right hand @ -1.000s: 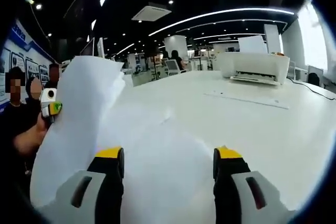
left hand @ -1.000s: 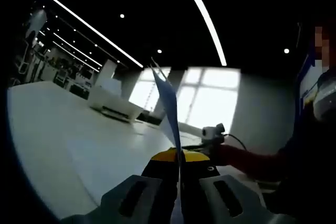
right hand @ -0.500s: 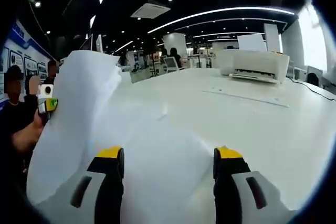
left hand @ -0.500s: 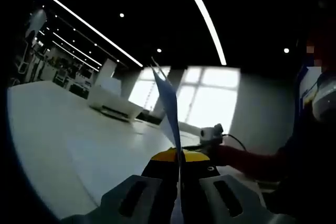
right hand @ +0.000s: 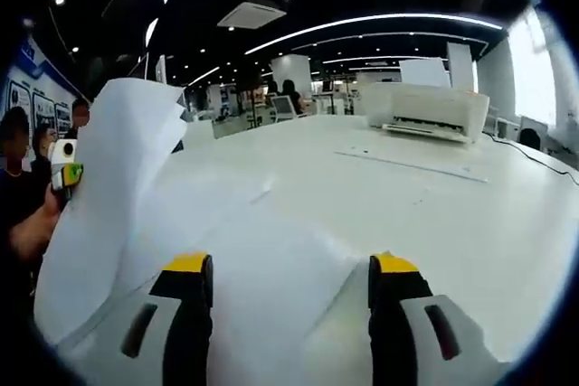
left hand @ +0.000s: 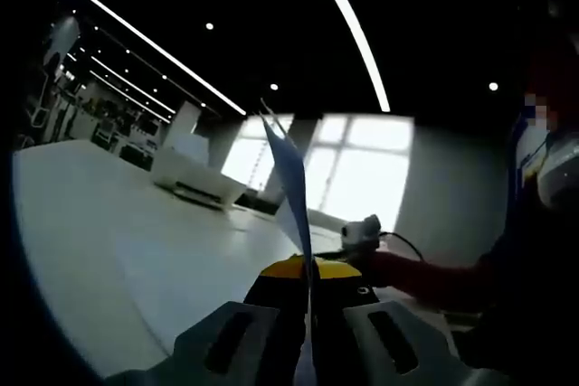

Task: Organize the stack of printing papers by aligning and flattening the scattered papers on the table

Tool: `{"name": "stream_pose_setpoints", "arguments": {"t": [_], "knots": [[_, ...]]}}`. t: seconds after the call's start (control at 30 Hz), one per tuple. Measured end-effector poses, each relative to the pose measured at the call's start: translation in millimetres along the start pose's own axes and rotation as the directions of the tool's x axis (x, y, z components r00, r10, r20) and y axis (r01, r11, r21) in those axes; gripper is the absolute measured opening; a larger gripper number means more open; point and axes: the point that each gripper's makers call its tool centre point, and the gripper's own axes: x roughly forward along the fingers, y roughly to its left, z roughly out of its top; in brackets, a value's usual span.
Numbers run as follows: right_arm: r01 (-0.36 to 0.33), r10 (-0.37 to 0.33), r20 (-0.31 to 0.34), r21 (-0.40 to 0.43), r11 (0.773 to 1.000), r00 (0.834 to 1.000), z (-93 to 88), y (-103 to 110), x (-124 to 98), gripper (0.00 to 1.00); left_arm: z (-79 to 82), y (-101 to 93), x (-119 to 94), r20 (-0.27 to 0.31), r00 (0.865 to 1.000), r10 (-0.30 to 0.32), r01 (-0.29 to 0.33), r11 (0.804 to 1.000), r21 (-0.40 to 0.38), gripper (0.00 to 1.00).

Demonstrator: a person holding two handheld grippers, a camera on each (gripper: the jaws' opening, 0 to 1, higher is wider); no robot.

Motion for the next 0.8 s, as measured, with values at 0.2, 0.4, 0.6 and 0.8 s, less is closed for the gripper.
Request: {"name": "stream_pose_setpoints", "arguments": {"t": [0.2,0.4,0.6,0.8], "knots": [[0.031,-0.032,-0.013,-0.068,0.997,0.999,-4.3,3,-1,0.59,-1.3,-5.0,1,-0.001,1.0,-0.001,0.001,1.0,0.003,0.06],[0.042,-0.042,-0.007,-0.076,0.996,0.999,-5.3,7,-4,0.57,-1.7,-7.5,1,-0.001,1.0,0.0,0.0,1.0,0.003,0.06],[0.0,0.0,0.006,-0.093,0.996,1.0,-4.5,26,-8,0.4,-1.9,-10.7,1,-0.001,1.0,0.001,-0.001,1.0,0.005,0.06],[-0.034,0.034,0.006,-0.098,0.995,0.999,-5.7,33,-7,0.32,-1.6,-9.9,2,-0.002,1.0,0.001,-0.001,1.0,0.005,0.06]]}}
